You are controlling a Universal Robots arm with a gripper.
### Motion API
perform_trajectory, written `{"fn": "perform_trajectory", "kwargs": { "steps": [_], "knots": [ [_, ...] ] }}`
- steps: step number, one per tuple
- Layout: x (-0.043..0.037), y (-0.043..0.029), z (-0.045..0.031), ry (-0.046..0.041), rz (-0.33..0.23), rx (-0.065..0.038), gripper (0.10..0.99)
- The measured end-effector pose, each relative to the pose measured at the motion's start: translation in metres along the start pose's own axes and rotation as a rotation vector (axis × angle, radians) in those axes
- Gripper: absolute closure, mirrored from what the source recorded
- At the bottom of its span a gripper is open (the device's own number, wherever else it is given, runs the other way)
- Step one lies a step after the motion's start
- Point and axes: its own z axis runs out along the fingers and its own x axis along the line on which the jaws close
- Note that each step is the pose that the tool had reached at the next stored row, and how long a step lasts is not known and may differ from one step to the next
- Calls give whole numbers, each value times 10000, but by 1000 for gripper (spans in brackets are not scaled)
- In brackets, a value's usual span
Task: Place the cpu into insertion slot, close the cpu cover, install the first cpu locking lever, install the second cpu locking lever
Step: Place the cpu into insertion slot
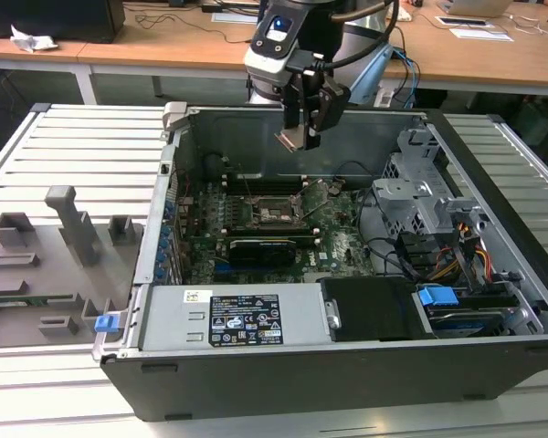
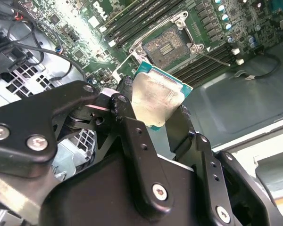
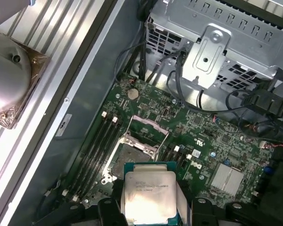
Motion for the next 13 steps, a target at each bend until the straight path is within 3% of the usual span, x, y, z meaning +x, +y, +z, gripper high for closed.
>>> {"fn": "perform_trajectory", "kwargs": {
  "steps": [13],
  "knots": [
    [0, -1, 5, -89, 997, -20, 561]
  ]
}}
